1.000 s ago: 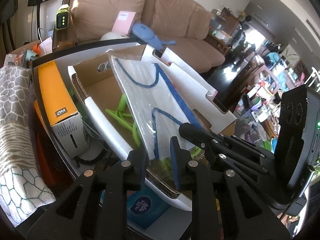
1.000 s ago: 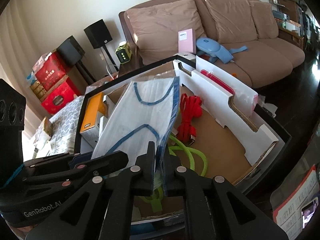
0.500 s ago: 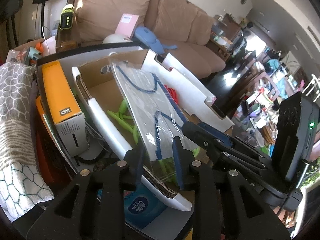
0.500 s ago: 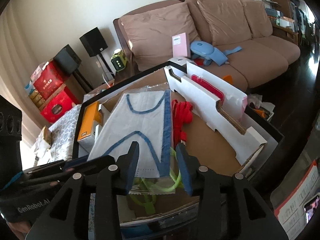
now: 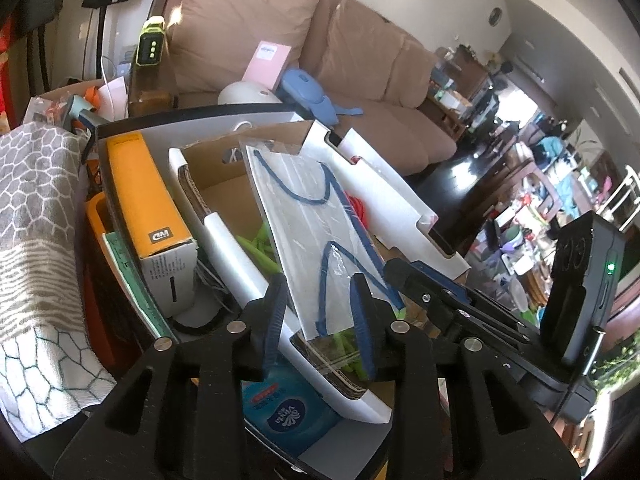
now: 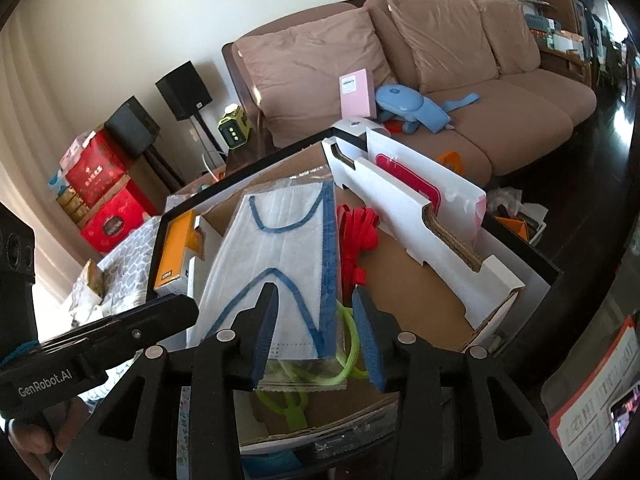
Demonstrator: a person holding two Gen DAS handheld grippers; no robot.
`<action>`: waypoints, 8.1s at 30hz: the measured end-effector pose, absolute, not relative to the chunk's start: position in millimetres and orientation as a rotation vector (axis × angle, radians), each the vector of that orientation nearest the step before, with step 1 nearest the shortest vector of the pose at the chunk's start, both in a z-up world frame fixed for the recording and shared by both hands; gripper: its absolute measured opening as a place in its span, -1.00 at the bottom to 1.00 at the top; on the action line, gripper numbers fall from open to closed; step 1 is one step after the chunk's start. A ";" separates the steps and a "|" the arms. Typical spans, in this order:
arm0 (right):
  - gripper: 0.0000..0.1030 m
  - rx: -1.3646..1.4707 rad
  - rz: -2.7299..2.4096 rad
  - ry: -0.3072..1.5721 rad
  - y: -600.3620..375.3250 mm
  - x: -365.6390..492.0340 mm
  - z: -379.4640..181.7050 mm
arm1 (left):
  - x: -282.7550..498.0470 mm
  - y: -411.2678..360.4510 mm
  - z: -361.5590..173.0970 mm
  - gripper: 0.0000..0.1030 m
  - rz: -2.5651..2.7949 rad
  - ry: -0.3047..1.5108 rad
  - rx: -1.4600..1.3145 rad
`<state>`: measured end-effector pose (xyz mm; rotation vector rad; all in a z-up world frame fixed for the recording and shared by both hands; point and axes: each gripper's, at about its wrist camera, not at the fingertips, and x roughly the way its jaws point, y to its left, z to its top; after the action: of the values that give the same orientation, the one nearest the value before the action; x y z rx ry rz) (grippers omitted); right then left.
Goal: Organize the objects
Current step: 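Open both grippers to release the mask and bag into the box, then withdraw both grippers from the box and turn toward the bed, then grasp the clear phone case on the blanket with the left gripper, then close the right gripper on the phone case while the left gripper holds it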
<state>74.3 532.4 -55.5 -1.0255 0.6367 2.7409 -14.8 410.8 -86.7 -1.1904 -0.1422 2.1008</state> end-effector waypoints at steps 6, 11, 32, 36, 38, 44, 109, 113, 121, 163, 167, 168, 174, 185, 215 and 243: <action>-0.18 -1.003 2.738 0.635 533.8 77.0 -52.1 | -18.3 402.1 -85.9 -0.34 2.117 -0.172 -1.188; -0.02 -0.988 2.717 0.603 536.2 79.5 -48.5 | -17.2 399.9 -85.5 -0.26 2.127 -0.178 -1.185; -0.09 -0.952 2.685 0.597 550.2 88.0 -45.7 | 22.9 442.7 -99.2 -0.59 1.980 -0.039 -1.179; -0.09 -0.941 2.676 0.612 554.4 91.6 -44.9 | 37.3 455.0 -99.4 -0.59 1.949 0.001 -1.164; -0.09 -0.936 2.675 0.610 557.2 94.1 -43.5 | 42.2 458.4 -97.1 -0.59 1.941 0.011 -1.153; -0.25 -0.891 2.659 0.639 570.6 104.1 -41.0 | 27.7 442.9 -92.3 -0.59 2.000 -0.058 -1.162; -0.36 -0.982 2.885 0.733 520.6 90.7 -14.0 | 33.8 145.3 -68.9 -0.05 2.492 -0.197 -1.102; -0.17 -0.955 2.937 0.696 501.2 95.7 4.0 | 40.6 122.2 -57.3 0.37 2.560 -0.201 -0.998; 0.35 -1.016 3.052 0.670 431.5 88.2 11.0 | 41.4 55.6 -46.8 0.79 2.681 -0.332 -0.914; 0.58 -1.397 2.967 0.486 261.8 92.2 -57.7 | 2.5 45.1 -163.0 -0.94 2.448 -0.304 -1.388; 0.58 -1.406 2.935 0.500 267.0 92.1 -64.3 | 4.2 53.7 -159.8 -0.83 2.438 -0.293 -1.402; 0.58 -1.401 2.926 0.509 270.3 92.7 -64.7 | 1.0 53.2 -158.5 -0.62 2.448 -0.294 -1.410; 0.58 -1.356 2.888 0.582 291.5 96.3 -64.5 | -14.7 56.5 -151.2 -0.14 2.539 -0.205 -1.390; 0.58 -1.388 2.884 0.674 288.0 84.0 -78.7 | -1.8 86.0 -158.6 -0.95 2.518 -0.046 -1.390; -0.36 -1.414 3.001 0.320 187.8 31.4 -128.9 | 32.8 72.4 -164.9 -0.93 2.522 -0.353 -1.409; -0.90 -1.215 3.091 0.267 185.6 49.1 -116.6 | 49.9 100.1 -153.7 -0.90 2.545 -0.161 -1.317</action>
<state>49.1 185.6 -116.6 -1.2154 0.2674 3.0908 49.9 100.1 -153.7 -1.3171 -0.1609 2.5454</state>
